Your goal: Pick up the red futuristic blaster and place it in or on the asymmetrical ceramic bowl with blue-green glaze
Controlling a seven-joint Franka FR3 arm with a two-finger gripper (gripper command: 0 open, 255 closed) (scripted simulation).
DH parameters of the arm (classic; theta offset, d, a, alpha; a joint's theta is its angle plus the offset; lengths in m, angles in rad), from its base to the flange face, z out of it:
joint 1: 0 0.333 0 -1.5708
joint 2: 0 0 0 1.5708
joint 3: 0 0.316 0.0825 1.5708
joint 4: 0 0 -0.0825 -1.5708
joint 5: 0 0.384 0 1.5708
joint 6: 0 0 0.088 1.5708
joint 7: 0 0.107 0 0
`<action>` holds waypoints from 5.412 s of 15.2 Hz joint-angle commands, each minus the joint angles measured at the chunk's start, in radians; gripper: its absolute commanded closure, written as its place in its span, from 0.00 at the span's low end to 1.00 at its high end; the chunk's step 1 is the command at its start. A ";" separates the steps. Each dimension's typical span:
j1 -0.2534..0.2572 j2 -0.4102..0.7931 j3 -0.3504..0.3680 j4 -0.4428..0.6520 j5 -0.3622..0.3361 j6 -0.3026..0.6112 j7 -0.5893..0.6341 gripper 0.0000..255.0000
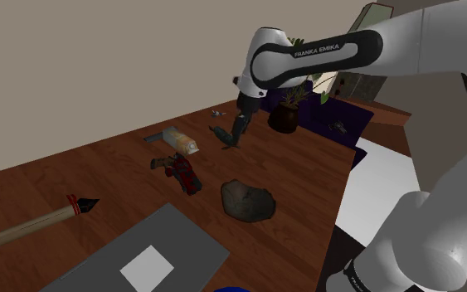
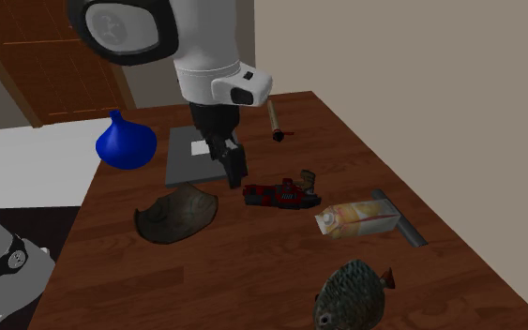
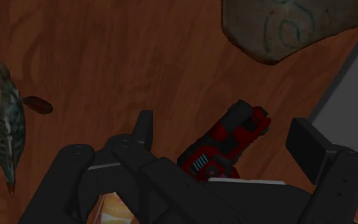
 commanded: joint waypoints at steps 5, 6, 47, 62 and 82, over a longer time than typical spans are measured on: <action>0.025 0.204 0.024 0.136 -0.003 0.080 -0.069 0.00; 0.028 0.240 0.029 0.164 -0.005 0.090 -0.079 0.00; 0.123 0.962 0.093 0.875 -0.088 0.136 -0.226 1.00; 0.121 0.878 0.096 0.909 -0.085 0.019 -0.228 1.00; 0.107 0.651 0.100 0.744 -0.076 -0.043 -0.235 1.00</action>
